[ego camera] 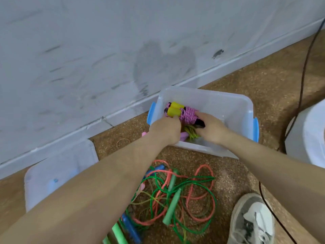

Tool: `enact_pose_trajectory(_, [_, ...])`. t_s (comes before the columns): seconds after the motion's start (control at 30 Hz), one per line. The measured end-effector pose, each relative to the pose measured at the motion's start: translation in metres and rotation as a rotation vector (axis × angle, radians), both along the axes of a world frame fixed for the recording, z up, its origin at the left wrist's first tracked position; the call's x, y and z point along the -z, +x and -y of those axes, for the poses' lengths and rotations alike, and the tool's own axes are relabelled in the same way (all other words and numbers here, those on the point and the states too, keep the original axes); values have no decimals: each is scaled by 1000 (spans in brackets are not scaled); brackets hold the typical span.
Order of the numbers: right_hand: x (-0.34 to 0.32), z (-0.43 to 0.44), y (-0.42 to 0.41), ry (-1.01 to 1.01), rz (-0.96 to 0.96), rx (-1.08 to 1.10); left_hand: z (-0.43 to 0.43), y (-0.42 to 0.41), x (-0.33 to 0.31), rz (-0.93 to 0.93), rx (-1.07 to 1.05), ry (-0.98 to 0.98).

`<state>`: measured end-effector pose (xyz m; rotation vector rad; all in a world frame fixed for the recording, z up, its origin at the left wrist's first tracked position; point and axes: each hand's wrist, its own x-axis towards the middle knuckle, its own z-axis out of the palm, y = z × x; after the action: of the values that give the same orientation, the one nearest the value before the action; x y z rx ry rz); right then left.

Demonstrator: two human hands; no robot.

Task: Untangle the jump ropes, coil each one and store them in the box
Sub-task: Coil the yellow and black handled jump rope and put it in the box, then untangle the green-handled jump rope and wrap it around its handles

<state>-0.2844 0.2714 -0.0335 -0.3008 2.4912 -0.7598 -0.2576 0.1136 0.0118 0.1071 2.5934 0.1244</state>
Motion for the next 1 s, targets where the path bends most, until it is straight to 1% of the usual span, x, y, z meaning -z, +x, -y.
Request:
enact_pose_trajectory(0.03, [0,0,0,83,-8,-57,1,3,-2,-29,-26,71])
enact_pose_trajectory(0.07, [-3,2,1,165,-32,-108,3,8,-6,-95,-72,161])
enact_pose_trajectory(0.1, [-8,6,3,200,-69,-122,8,15,-10,-190,-147,266])
enact_pose_trajectory(0.13, [-17,12,6,182,-135,-109,15,25,-16,-306,-237,357])
enact_pose_trajectory(0.2, [-42,32,21,38,-304,-80,41,51,-21,-451,-460,444])
enact_pose_trajectory(0.23, [-53,46,32,-38,-352,-107,57,66,-20,-476,-602,452])
enact_pose_trajectory(0.27, [-61,59,44,-92,-359,-169,74,82,-16,-483,-755,453])
enact_pose_trajectory(0.3, [-65,73,58,-137,-331,-244,91,100,-9,-463,-884,453])
enact_pose_trajectory(0.33, [-64,84,72,-179,-269,-316,104,118,0,-407,-963,449])
enact_pose_trajectory(0.37, [-58,93,87,-187,-177,-395,113,138,13,-295,-972,413])
enact_pose_trajectory(0.4, [-48,100,102,-149,-89,-490,117,158,26,-145,-918,348])
enact_pose_trajectory(0.47, [-22,104,127,76,89,-658,119,198,54,159,-780,236])
enact_pose_trajectory(0.5, [-9,102,137,184,167,-681,117,216,66,253,-758,210])
enact_pose_trajectory(0.53, [1,99,145,263,209,-680,113,232,75,306,-747,196])
enact_pose_trajectory(0.57, [9,96,152,313,221,-680,109,245,82,307,-738,186])
enact_pose_trajectory(0.63, [22,91,163,360,212,-703,102,262,86,240,-701,146])
enact_pose_trajectory(0.7, [26,86,173,331,227,-684,100,268,82,154,-734,156])
enact_pose_trajectory(0.77, [23,84,170,236,229,-580,103,266,72,125,-830,216])
enact_pose_trajectory(0.8, [16,86,166,174,232,-525,107,263,65,136,-925,284])
enact_pose_trajectory(0.87, [-9,94,153,81,236,-456,118,254,46,147,-1092,487])
enact_pose_trajectory(0.93, [-51,106,139,-7,248,-466,129,239,14,141,-1110,606])
enact_pose_trajectory(1.0, [-103,120,131,-45,213,-552,140,224,-26,128,-1041,651])
